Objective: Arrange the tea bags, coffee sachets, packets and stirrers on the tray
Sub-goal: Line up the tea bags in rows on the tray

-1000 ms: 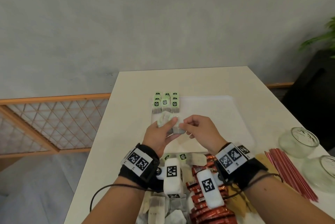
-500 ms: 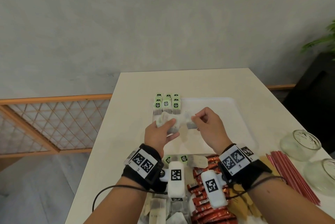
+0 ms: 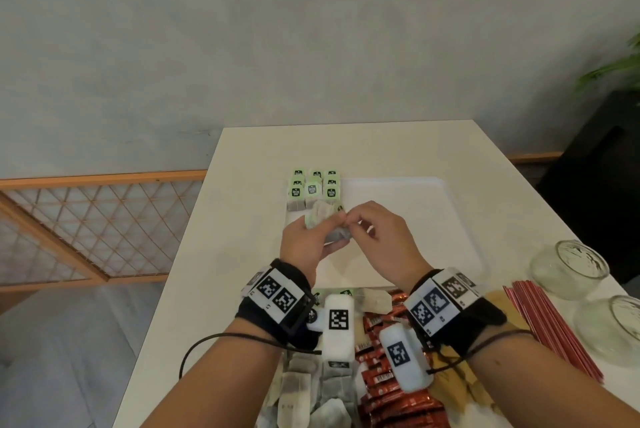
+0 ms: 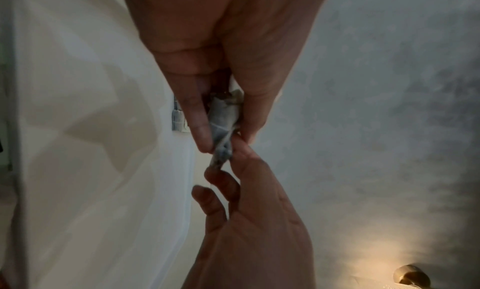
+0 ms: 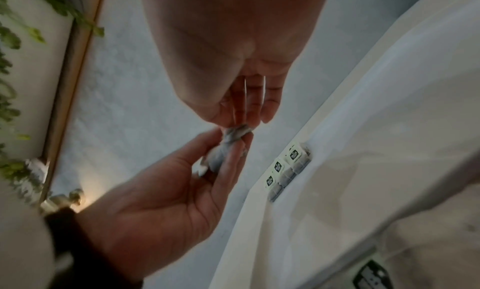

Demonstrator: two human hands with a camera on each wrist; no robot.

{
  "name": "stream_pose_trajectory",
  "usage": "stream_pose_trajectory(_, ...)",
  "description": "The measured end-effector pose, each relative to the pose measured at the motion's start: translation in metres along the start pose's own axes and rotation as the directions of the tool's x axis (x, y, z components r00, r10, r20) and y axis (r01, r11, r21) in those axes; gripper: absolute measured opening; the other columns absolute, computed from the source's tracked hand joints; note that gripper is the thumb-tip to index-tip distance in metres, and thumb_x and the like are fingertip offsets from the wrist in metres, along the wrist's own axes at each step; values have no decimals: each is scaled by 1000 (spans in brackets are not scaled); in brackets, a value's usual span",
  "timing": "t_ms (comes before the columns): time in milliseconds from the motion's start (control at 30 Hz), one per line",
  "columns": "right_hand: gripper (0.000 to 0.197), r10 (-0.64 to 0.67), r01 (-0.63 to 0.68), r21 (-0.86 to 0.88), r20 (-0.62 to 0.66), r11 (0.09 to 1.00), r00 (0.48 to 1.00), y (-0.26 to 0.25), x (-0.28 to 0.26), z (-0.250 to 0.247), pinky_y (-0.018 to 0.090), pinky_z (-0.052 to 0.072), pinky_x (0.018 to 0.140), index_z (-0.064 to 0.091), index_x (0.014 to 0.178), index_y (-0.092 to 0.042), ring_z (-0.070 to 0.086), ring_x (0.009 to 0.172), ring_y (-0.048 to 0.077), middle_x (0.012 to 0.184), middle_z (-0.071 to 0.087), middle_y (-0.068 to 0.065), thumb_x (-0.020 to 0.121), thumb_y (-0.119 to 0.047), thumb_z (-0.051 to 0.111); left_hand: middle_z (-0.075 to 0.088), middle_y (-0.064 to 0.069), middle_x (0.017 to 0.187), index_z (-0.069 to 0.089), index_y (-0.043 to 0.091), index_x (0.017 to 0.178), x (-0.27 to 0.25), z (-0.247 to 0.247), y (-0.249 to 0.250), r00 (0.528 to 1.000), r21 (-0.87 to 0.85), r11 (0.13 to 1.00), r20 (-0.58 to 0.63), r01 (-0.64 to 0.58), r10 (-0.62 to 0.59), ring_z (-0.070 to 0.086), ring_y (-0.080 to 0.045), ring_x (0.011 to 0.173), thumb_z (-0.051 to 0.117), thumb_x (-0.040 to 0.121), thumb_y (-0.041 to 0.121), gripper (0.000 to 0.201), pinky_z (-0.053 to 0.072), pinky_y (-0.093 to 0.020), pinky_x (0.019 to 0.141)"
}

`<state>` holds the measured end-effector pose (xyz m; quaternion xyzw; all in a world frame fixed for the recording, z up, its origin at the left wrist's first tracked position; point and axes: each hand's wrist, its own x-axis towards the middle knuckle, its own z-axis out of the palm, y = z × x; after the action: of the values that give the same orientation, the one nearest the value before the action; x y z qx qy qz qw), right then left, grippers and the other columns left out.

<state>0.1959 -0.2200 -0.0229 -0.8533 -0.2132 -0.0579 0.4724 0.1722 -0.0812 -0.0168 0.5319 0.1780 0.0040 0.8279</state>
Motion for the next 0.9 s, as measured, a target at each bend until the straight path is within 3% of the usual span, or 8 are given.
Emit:
stream_pose_trajectory(133, 16, 98, -90, 105, -71, 990, 993, 2, 10, -11, 15, 45, 64, 70, 98, -20, 54, 63, 17, 95, 64, -13, 93, -10, 60, 75, -15, 100, 69, 2, 105, 2, -5, 5, 999, -6, 999, 17, 34, -34, 73, -28, 89, 71, 86, 7, 19, 60, -31, 69)
stream_pose_trajectory(233, 18, 133, -139, 130, 58, 982, 989, 4, 20, -18, 20, 51, 66, 69, 108, -26, 60, 68, 28, 96, 66, -4, 94, -18, 61, 75, -12, 100, 68, 7, 105, 0, -6, 7, 991, 57, 996, 112, 70, -76, 73, -25, 88, 71, 87, 10, 18, 61, -32, 70)
stream_pose_trajectory(300, 17, 121, -137, 107, 144, 985, 982, 7, 25, -19, 18, 51, 63, 71, 106, -26, 60, 66, 24, 95, 69, 1, 94, -19, 62, 75, -13, 100, 68, 7, 105, 1, -7, 5, 988, 91, 993, 127, 77, -89, 73, -24, 86, 70, 88, 12, 18, 61, -31, 70)
stream_pose_trajectory(433, 14, 137, -159, 131, 158, 979, 978, 12, 32, -15, 15, 49, 60, 74, 101, -21, 60, 59, 6, 85, 72, 4, 91, -13, 66, 74, -13, 103, 67, 8, 107, 8, -12, 1, 988, 114, 991, 123, 76, -90, 73, -24, 86, 68, 90, 14, 18, 61, -32, 71)
stream_pose_trajectory(533, 11, 193, -230, 204, 187, 952, 963, 19, 39, -6, 21, 53, 61, 73, 98, -11, 62, 57, 9, 75, 71, 3, 89, -8, 68, 73, -14, 107, 68, 8, 110, 17, -24, -2, 994, 164, 983, 52, 84, -94, 72, -24, 88, 70, 89, 18, 23, 61, -35, 75)
stream_pose_trajectory(633, 12, 282, -340, 225, 255, 913, 925, 34, 47, 8, 25, 54, 62, 72, 100, -4, 64, 58, 12, 73, 69, 8, 89, -7, 67, 73, -17, 104, 69, 7, 106, 28, -42, -6, 995, 221, 971, -76, 86, -71, 71, -26, 89, 72, 87, 19, 22, 62, -35, 70)
stream_pose_trajectory(767, 15, 369, -414, 77, 331, 907, 869, 56, 66, 29, 18, 53, 58, 71, 103, -1, 65, 56, 6, 68, 69, 8, 89, -4, 66, 72, -19, 92, 65, 0, 102, 42, -64, -3, 982, 144, 984, -172, 106, -81, 73, -26, 81, 65, 91, 12, 16, 62, -36, 70)
stream_pose_trajectory(900, 13, 344, -362, 8, 289, 932, 893, 57, 98, 50, 13, 52, 56, 70, 101, -1, 64, 53, 2, 64, 67, -2, 90, -1, 63, 65, -20, 87, 56, 1, 97, 58, -77, 3, 968, 42, 990, -222, 132, -120, 72, -32, 81, 54, 94, 9, 9, 61, -43, 75)
